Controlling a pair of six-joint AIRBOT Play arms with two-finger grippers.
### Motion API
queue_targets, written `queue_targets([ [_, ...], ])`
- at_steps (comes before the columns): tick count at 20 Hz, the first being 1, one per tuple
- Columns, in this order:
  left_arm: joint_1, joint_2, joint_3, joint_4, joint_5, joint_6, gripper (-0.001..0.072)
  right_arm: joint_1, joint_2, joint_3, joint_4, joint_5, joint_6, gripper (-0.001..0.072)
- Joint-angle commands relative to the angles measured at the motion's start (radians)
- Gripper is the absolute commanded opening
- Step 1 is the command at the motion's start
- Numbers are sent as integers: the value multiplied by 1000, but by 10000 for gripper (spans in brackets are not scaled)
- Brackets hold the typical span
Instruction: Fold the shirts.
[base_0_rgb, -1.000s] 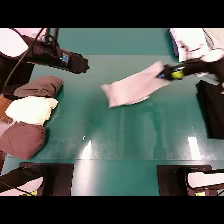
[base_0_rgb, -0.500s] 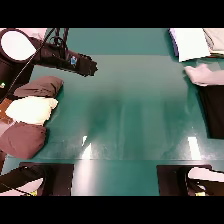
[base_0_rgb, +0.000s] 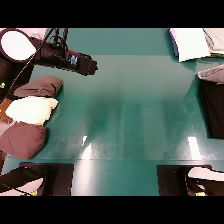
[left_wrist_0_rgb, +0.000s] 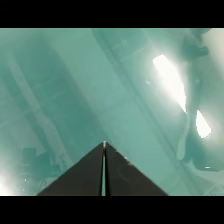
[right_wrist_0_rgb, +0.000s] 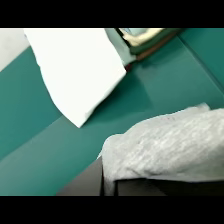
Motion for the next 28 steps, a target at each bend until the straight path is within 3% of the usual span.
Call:
queue_targets([
  [1,-1,0,0,0,-1,0,22,-3,4,105,-33,134,5,14],
  [10,-1,0,0,1,-6,2,22,-17,145,35,-485,380,134,15],
  [15,-1,0,0,8,-17,10,22,-107,223,-185,-526,439,139,18],
  [16,-1,0,0,8,-18,10,22,-130,237,-221,-526,449,139,56],
  [17,-1,0,0,8,-20,10,22,-154,248,-250,-526,456,139,296],
  [18,-1,0,0,8,-21,10,22,-178,260,-278,-523,453,139,596],
  [19,-1,0,0,8,-21,10,23,-192,267,-291,-513,453,139,671],
  [23,-1,0,0,7,-21,9,23,-127,322,-247,-396,422,139,670],
  [28,-1,0,0,15,-10,9,22,178,368,-182,-280,408,139,663],
])
